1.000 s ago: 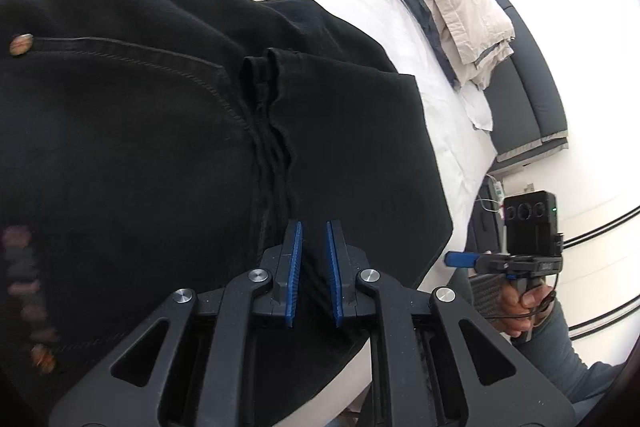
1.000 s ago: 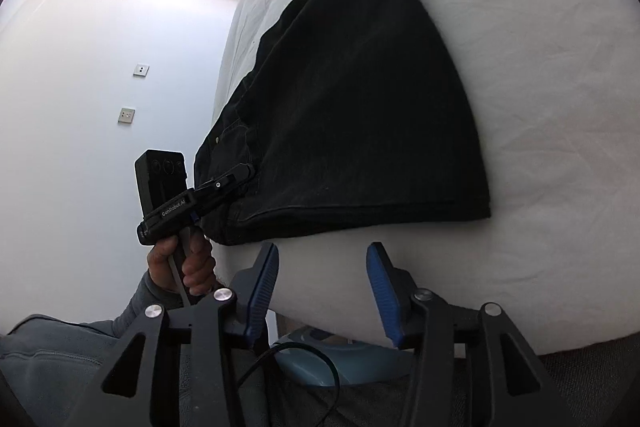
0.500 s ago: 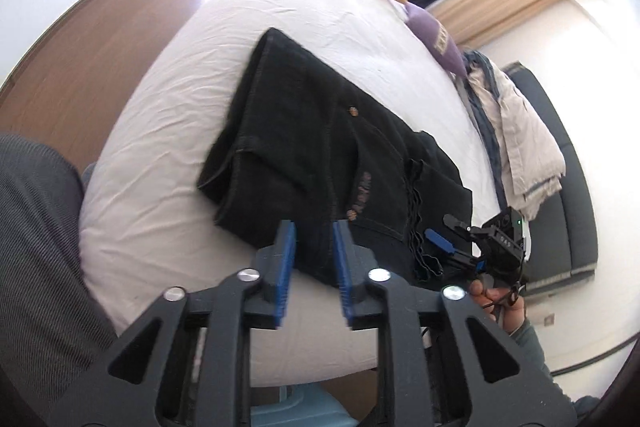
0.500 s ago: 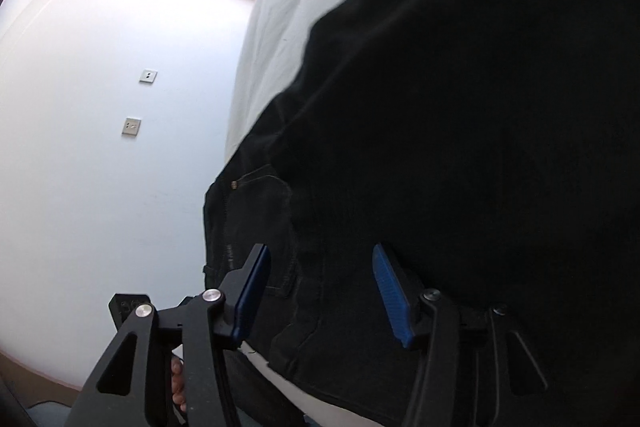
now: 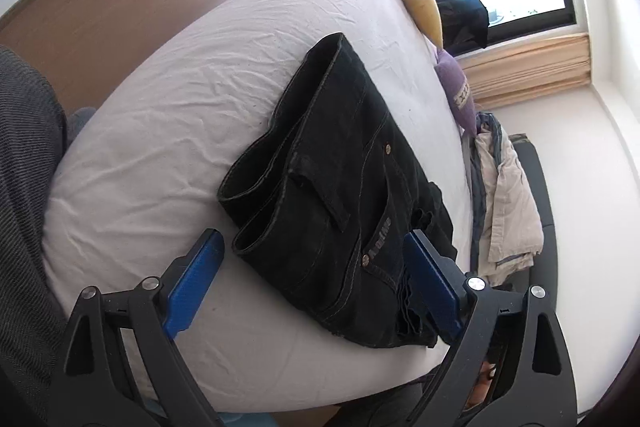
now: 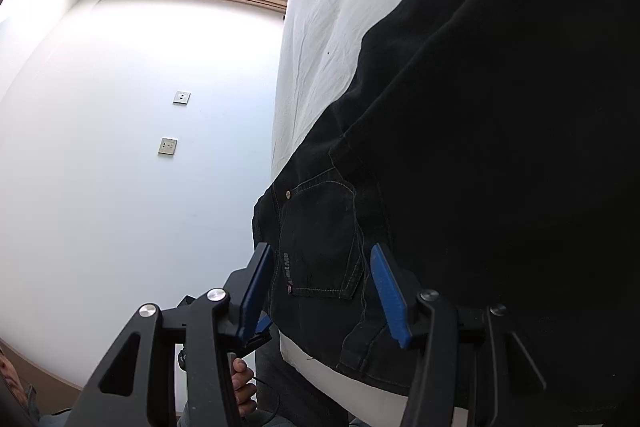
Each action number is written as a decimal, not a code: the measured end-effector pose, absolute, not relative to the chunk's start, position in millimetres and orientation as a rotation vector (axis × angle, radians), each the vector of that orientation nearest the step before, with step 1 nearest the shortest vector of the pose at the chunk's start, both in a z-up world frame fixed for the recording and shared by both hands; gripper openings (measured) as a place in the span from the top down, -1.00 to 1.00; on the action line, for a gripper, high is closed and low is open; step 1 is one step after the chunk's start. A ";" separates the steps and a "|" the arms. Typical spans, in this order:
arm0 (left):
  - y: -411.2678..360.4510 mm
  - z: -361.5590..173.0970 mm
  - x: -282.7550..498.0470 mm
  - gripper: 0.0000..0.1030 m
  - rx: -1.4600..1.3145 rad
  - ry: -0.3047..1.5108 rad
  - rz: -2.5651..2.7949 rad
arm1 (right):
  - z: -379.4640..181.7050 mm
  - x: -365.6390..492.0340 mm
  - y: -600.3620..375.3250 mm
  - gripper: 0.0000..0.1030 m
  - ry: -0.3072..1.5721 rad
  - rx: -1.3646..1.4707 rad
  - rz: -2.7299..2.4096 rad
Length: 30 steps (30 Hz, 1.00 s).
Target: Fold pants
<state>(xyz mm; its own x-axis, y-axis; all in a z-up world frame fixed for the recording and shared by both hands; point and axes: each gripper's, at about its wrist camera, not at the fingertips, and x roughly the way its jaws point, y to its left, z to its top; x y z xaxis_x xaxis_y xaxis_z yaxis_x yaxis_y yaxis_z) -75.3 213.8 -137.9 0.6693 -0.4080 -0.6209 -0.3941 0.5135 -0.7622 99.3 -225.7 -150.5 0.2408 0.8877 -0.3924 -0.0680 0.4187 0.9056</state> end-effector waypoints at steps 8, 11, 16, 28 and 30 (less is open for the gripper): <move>222.4 -159.5 -55.5 -0.74 -1.206 0.838 -0.013 | -159.4 101.1 -229.2 -0.07 1.127 0.967 0.797; 230.1 -166.6 -55.6 -0.26 -1.274 0.817 -0.015 | -162.3 101.0 -238.0 -0.07 1.121 0.986 0.789; 240.3 -185.7 -54.4 0.46 -1.377 0.818 -0.006 | -174.2 101.6 -241.9 0.00 1.163 0.974 0.748; 205.1 -80.4 -21.5 0.75 -1.045 0.725 -0.112 | -192.6 106.2 -247.9 0.64 1.235 0.963 0.657; 191.1 -61.3 -13.4 0.75 -0.983 0.717 -0.133 | -197.7 105.3 -249.7 0.80 1.246 0.960 0.637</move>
<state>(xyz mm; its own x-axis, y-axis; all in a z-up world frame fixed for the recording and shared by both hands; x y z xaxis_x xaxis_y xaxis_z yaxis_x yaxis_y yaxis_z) -13.4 191.1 -61.3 0.7657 -0.4129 -0.4932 -0.2084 0.5663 -0.7974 105.3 -249.7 -197.7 0.2341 0.8399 -0.4896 0.0954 0.4813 0.8713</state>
